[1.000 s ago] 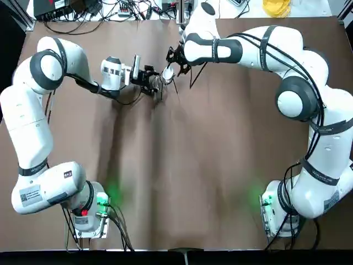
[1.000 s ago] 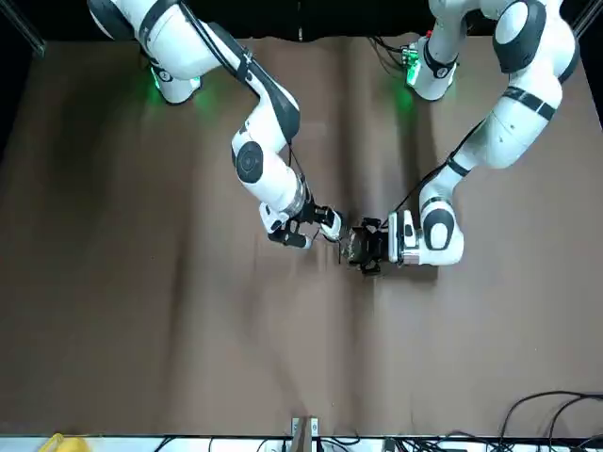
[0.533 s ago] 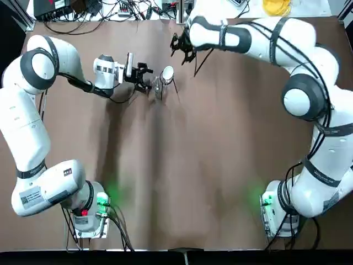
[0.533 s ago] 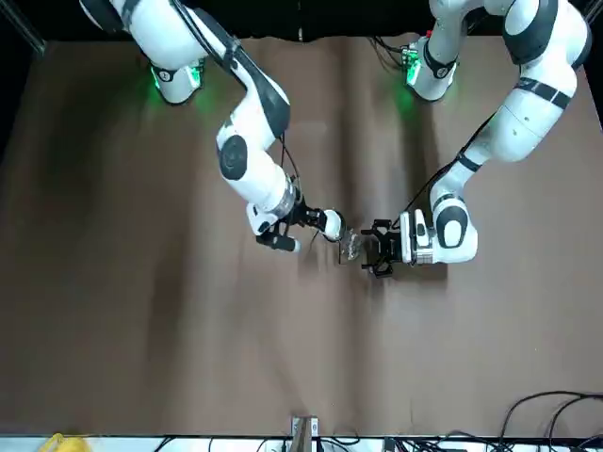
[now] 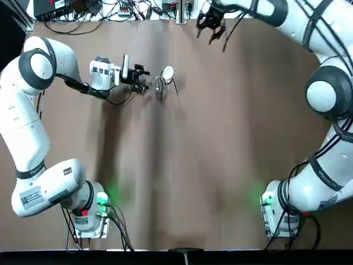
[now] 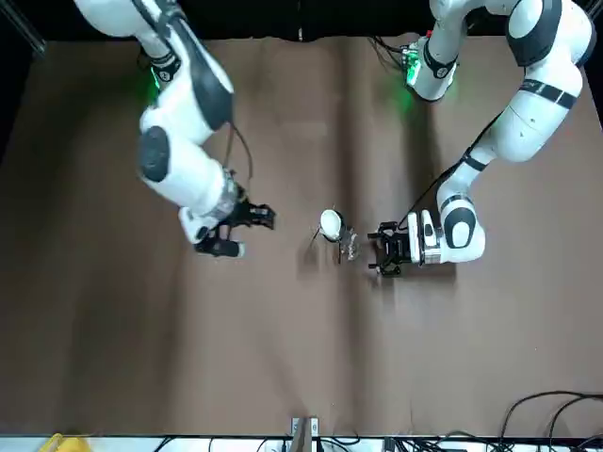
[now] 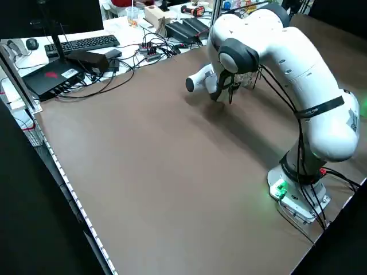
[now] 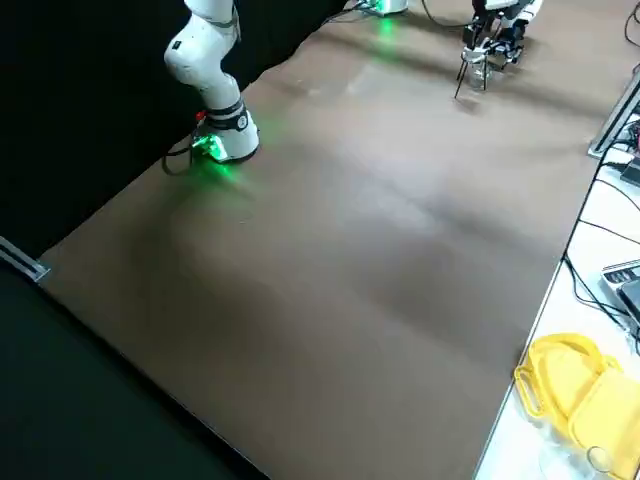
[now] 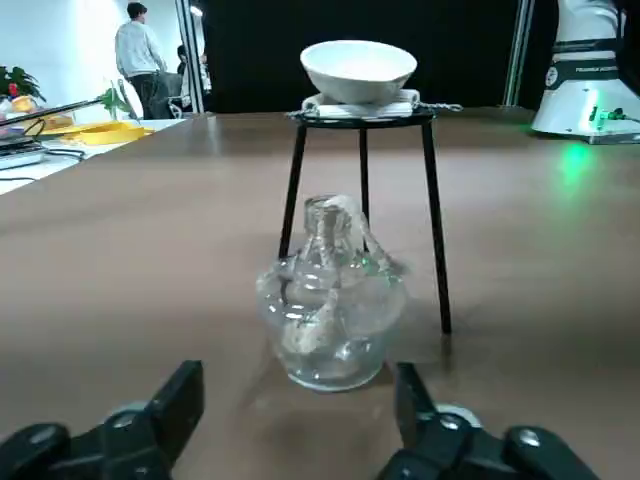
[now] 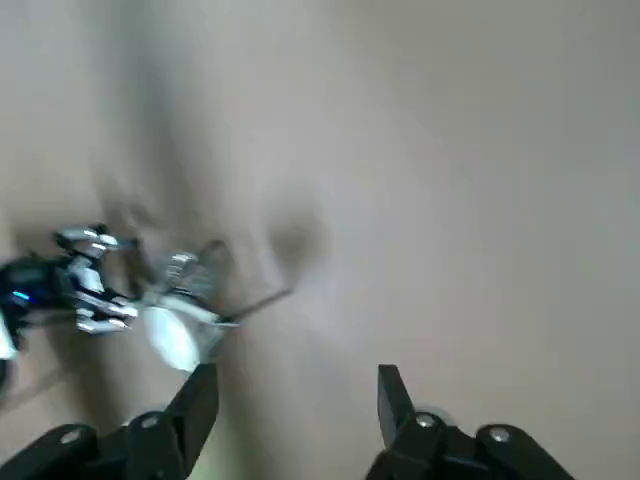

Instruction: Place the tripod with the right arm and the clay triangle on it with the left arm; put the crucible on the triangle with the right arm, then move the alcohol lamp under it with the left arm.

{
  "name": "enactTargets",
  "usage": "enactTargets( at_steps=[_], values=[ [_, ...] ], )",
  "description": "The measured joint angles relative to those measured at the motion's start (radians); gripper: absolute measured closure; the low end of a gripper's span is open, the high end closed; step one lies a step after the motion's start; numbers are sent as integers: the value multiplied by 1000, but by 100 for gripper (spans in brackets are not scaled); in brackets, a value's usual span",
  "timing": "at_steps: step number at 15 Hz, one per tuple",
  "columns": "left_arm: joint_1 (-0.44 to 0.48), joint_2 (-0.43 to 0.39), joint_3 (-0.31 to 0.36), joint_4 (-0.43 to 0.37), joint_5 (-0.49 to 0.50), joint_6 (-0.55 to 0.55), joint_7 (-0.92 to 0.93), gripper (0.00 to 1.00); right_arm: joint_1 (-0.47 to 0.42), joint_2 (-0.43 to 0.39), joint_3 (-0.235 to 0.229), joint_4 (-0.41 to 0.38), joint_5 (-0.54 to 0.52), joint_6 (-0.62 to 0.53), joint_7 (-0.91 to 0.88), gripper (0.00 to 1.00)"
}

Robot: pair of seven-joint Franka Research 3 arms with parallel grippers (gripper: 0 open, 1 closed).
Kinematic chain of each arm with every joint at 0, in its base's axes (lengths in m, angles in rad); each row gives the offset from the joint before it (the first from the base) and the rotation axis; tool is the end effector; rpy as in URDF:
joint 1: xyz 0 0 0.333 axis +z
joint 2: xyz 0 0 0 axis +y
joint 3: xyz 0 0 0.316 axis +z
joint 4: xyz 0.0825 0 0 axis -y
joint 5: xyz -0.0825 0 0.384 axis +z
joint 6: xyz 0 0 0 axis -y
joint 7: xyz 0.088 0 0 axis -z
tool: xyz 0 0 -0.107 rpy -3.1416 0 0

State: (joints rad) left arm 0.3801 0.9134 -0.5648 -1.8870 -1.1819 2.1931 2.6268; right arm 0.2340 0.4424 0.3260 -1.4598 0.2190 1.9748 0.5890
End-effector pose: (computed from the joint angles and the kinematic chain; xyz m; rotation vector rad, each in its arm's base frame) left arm 0.5666 -0.1473 0.0831 1.3630 -1.4638 1.0676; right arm 0.5995 0.3487 0.4525 -2.7938 0.1994 0.1524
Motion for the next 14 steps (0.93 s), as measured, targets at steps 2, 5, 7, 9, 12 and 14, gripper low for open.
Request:
enactTargets(
  at_steps=[2,5,7,9,12,14],
  values=[
    [-18,1,0,0,0,0,5,16,-66,-36,-1,0,-42,-109,-138,27],
    [-40,2,1,2,0,-1,6,26,-167,-95,-3,1,-67,-225,-324,27],
    [-58,9,1,6,-1,-3,7,32,-245,-134,-3,1,-68,-315,-448,27],
    [-65,9,2,8,-4,-3,7,39,-265,-149,-3,0,-71,-340,-469,27],
    [-76,12,2,8,-8,-5,7,44,-278,-179,-3,0,-125,-359,-470,26],
    [-93,13,2,8,-34,-6,9,45,-298,-212,-3,0,-137,-385,-470,26]
  ],
)
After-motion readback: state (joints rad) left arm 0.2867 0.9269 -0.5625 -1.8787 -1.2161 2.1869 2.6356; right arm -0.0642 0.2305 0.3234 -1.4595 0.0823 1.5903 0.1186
